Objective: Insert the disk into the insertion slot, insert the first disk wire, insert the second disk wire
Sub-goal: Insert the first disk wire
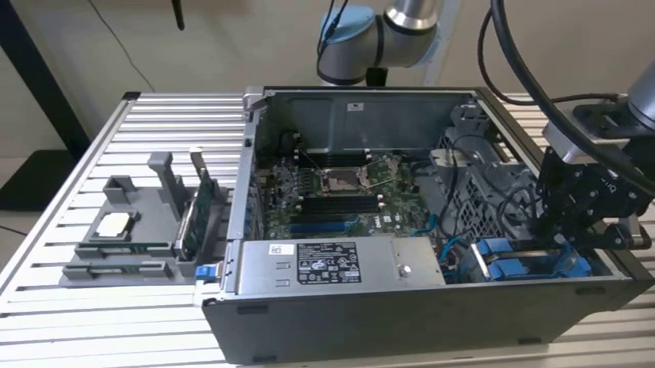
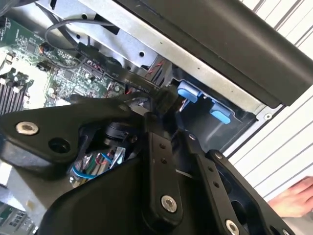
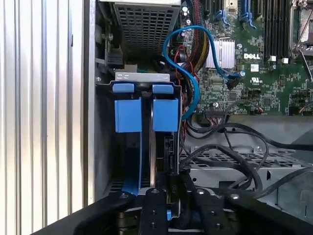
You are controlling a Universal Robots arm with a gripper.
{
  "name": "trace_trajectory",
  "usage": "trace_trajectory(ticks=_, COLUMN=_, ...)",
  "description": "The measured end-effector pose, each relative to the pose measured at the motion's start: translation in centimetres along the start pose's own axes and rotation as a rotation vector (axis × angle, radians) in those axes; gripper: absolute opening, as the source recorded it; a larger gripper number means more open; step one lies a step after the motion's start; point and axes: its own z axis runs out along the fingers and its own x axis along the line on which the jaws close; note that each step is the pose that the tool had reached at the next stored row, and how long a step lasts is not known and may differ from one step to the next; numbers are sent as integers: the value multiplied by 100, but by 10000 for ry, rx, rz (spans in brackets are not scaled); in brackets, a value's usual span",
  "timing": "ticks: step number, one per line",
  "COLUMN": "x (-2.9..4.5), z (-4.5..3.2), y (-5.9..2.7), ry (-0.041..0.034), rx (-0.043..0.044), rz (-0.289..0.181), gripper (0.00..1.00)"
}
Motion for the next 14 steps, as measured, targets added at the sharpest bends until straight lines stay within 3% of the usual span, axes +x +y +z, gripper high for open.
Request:
trace_trajectory(ticks=6, x=-7, z=-87, y=4, ry=9, rx=1, rz=1, gripper=26)
trace_trajectory(ticks=14, x=-22, z=-275, y=13, ry=8, rx=0, rz=1, gripper=26)
